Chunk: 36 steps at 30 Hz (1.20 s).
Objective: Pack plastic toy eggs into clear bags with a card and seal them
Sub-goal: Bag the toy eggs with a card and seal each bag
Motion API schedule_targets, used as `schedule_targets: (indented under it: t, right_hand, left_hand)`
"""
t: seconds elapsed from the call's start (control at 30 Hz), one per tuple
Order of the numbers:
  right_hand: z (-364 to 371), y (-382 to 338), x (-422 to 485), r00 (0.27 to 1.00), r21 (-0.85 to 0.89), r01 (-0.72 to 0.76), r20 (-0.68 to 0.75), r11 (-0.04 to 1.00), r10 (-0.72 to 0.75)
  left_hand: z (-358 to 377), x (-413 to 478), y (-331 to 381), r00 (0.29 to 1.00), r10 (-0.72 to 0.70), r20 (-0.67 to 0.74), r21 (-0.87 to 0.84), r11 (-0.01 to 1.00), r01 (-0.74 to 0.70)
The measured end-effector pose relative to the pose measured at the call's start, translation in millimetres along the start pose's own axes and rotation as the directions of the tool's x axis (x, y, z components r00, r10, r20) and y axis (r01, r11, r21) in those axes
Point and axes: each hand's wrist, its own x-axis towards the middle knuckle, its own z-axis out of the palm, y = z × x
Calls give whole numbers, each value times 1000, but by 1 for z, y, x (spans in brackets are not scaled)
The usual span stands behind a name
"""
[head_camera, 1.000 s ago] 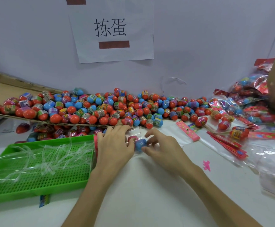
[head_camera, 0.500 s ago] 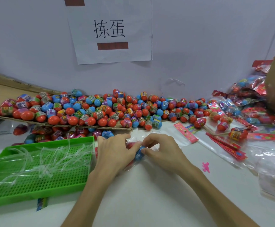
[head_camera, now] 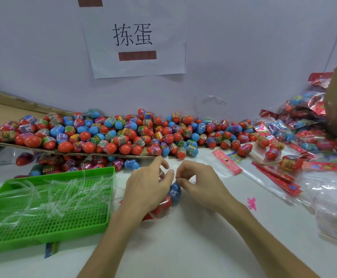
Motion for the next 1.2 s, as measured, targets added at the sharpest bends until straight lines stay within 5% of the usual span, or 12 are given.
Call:
schedule_targets:
  t: [0.13, 0.27, 0.37, 0.53, 0.63, 0.8, 1.0, 1.2]
  right_hand:
    - [-1, -2, -1, 979, -18, 108, -170, 994, -109]
    - [-5, -10, 1, 909, 57, 171, -394, 984, -135]
    - [-14, -18, 3, 964, 325, 15, -256, 946, 72]
    - [-16, -18, 2, 973, 506, 50, -217, 861, 71]
    - [-20, -19, 2, 960, 593, 73, -260, 802, 105]
    - [-28, -17, 2, 948, 611, 104, -299, 785, 107]
    - [-22, -18, 1, 945, 550, 130, -321, 825, 65]
    - [-15, -18, 2, 988, 580, 31, -139, 814, 61]
  left_hand:
    - [-3, 0, 4, 996, -1, -88, -332, 943, -28]
    - [-12, 4, 3, 991, -103, -90, -745, 668, 2]
    - [-15, 6, 2, 992, -117, -41, -867, 498, 23]
    - [-11, 4, 2, 996, -81, 20, -922, 383, 50]
    - [-12, 6, 3, 996, -75, 52, -918, 389, 77]
    - [-10, 1, 6, 942, 85, 324, -803, 551, 226]
    - [-2, -2, 11, 963, 51, 264, -796, 576, 188]
    - [-1, -1, 7, 980, -59, 188, -860, 471, 194]
